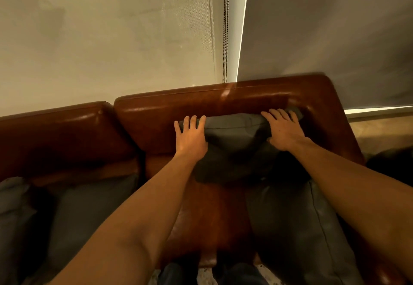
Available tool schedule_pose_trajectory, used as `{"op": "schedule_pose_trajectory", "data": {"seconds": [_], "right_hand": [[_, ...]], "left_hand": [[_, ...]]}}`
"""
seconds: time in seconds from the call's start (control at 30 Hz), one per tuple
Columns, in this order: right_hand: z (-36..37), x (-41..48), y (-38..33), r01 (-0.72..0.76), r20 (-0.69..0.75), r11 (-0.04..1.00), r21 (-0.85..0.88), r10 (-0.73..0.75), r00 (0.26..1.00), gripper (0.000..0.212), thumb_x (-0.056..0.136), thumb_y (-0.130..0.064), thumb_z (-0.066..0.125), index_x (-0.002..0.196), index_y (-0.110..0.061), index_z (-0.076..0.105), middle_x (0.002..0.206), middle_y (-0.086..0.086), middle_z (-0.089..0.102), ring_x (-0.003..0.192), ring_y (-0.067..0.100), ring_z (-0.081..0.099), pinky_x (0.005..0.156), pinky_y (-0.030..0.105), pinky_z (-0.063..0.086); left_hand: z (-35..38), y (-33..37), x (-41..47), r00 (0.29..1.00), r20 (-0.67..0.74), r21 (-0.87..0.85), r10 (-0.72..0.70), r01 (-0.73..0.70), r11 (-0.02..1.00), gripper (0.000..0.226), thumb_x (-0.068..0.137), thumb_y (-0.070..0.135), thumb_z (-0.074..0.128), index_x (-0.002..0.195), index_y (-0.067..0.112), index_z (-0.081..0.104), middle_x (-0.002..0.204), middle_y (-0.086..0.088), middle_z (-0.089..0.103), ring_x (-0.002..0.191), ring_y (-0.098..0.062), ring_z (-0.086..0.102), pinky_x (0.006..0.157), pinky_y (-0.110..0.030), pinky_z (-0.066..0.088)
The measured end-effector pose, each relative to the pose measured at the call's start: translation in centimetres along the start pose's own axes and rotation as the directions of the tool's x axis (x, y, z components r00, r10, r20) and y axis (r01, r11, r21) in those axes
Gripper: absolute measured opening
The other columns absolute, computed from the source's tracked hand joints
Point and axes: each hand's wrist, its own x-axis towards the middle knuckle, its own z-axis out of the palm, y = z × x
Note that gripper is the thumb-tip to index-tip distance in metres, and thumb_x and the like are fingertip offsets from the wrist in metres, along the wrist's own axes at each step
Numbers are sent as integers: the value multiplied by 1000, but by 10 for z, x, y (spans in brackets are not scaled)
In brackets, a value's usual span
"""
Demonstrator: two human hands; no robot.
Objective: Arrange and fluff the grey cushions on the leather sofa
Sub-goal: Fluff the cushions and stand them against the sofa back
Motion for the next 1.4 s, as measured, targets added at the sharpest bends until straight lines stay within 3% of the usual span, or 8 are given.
{"op": "schedule_pose_trajectory", "data": {"seconds": [0.2,0.33,0.47,0.57,0.67,0.9,1.13,1.4], "right_hand": [[-16,-5,-13,-36,47,995,97,32,998,95,92,-32,67,163,-24,5,171,7,3,157,30,0,125,52,3],[-36,-37,-60,61,-136,931,359,-12,991,87,92,-33,70,162,-26,18,169,4,18,156,25,11,126,50,11],[-37,-80,-125,189,-196,778,600,-86,977,73,92,-31,72,155,-27,36,160,-1,38,148,21,32,120,44,32],[-28,-108,-175,242,-148,717,654,-192,970,62,92,-34,71,148,-29,44,152,-5,48,140,16,44,112,38,41],[-15,-131,-220,289,-65,683,671,-333,941,53,93,-36,70,142,-31,52,140,-6,58,131,14,53,104,31,44],[2,-171,-322,455,71,648,611,-617,783,43,91,-40,72,132,-31,62,121,-11,67,116,5,61,101,30,49],[17,-197,-430,455,132,565,688,-714,688,47,80,-52,78,122,-34,65,106,-11,70,100,2,66,96,32,54],[47,-201,-571,383,202,625,680,-662,722,47,82,-51,78,121,-30,64,109,-6,70,98,6,67,95,29,53]], "left_hand": [[-20,-7,1,999,40,-203,-23,31,979,85,99,27,61,166,25,9,174,-9,9,160,-32,2,128,-55,8],[-29,-7,-36,978,-161,-483,-132,39,875,76,97,30,66,162,24,27,169,-6,27,157,-27,21,126,-49,25],[-15,-15,-101,959,-142,-686,-246,84,722,65,97,30,67,156,28,38,160,1,41,148,-21,36,120,-44,37],[11,-35,-154,950,-105,-712,-295,136,689,61,95,28,68,151,28,45,153,3,49,143,-16,44,117,-33,38],[33,-61,-205,930,-19,-747,-367,231,623,57,94,28,69,148,30,48,149,4,52,137,-14,50,114,-37,43],[50,-135,-308,824,71,-825,-562,365,431,49,93,25,71,141,28,57,135,4,61,124,-13,58,104,-28,46],[60,-237,-386,650,73,-887,-756,388,248,43,93,23,74,134,25,61,126,5,64,119,-11,59,95,-22,43],[83,-403,-455,543,93,-900,-834,404,163,48,97,27,70,142,25,54,136,2,58,126,-17,56,97,-30,47]]}}
